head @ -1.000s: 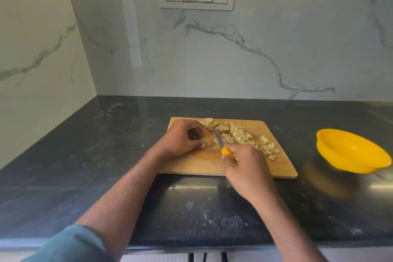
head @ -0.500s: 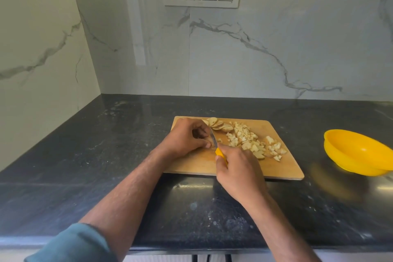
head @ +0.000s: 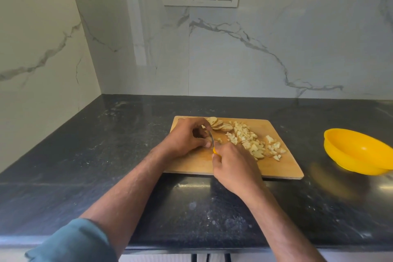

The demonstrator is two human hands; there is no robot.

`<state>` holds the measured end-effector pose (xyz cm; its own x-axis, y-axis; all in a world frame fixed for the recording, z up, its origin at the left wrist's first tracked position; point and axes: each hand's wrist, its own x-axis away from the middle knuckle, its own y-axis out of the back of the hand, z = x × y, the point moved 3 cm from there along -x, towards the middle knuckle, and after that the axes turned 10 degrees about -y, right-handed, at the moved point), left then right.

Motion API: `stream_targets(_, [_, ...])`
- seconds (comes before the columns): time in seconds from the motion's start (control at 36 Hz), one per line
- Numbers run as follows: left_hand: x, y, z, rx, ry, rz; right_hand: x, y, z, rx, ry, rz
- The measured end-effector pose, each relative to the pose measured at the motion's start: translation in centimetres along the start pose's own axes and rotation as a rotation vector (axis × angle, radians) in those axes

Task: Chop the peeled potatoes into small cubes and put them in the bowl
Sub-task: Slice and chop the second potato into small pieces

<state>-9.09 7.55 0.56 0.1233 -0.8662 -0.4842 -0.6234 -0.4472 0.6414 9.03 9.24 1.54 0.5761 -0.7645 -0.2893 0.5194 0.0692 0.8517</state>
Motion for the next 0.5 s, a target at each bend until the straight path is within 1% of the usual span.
stream_targets(0.08, [0.0,-0.3,-0.1,-0.012,-0.045,0.043,0.0,0.3,-0.2,-0.004,0.001,0.043])
stream_targets(0.17, [0.1,-0.5,-0.4,-0.072,-0.072,0.1,0.3,0.5,-0.4,0.004,0.008,0.099])
stream_targets(0.22, [0.0,-0.5,-0.6,-0.104,-0.086,0.13,0.8,0.8,-0.4,0.016,0.017,0.107])
stream_targets(0.5, [0.2,-0.6,-0.7,-0.104,-0.082,0.115,4.2,2.4,-1.2,0.018,0.026,0.101])
